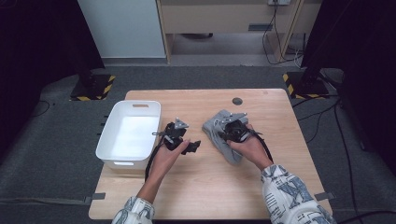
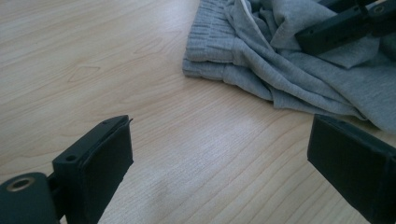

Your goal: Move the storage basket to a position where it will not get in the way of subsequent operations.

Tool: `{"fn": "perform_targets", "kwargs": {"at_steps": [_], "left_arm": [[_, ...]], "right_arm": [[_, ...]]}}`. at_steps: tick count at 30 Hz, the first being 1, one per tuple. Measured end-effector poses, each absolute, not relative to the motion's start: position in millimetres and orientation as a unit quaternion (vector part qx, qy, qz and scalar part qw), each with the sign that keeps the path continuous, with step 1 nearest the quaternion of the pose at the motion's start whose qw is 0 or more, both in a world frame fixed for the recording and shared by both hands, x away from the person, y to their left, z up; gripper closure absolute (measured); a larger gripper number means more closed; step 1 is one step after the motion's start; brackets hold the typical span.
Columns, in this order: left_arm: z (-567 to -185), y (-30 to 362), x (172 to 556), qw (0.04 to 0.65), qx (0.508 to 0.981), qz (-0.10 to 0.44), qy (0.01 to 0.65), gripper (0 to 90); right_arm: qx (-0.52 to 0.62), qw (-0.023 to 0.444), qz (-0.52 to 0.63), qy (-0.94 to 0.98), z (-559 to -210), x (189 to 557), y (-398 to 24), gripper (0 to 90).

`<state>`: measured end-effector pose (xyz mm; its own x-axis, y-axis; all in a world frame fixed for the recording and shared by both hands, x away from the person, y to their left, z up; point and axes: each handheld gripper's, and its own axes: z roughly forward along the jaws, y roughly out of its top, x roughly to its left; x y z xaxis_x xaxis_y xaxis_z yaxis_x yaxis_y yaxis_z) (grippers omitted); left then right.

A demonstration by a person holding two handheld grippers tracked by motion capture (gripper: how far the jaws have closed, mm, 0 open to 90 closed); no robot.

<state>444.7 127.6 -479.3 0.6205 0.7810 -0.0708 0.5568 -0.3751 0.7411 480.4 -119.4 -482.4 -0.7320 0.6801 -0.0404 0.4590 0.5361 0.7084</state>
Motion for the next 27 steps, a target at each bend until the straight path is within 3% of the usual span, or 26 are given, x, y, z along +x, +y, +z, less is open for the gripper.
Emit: {"fn": "perform_targets", "kwargs": {"at_steps": [16,27], "left_arm": [[-486,136,442,0.392,0.805,0.148,0.419,6.1],[-485,140,438,0.403,0.798,0.153,0.420,6.2]], "right_arm": [[0.327,0.152,0.354,0.863,-478,477,-101,74.5],[0.326,0.167,0.366,0.855,-465,471,-101,51.9]]}}
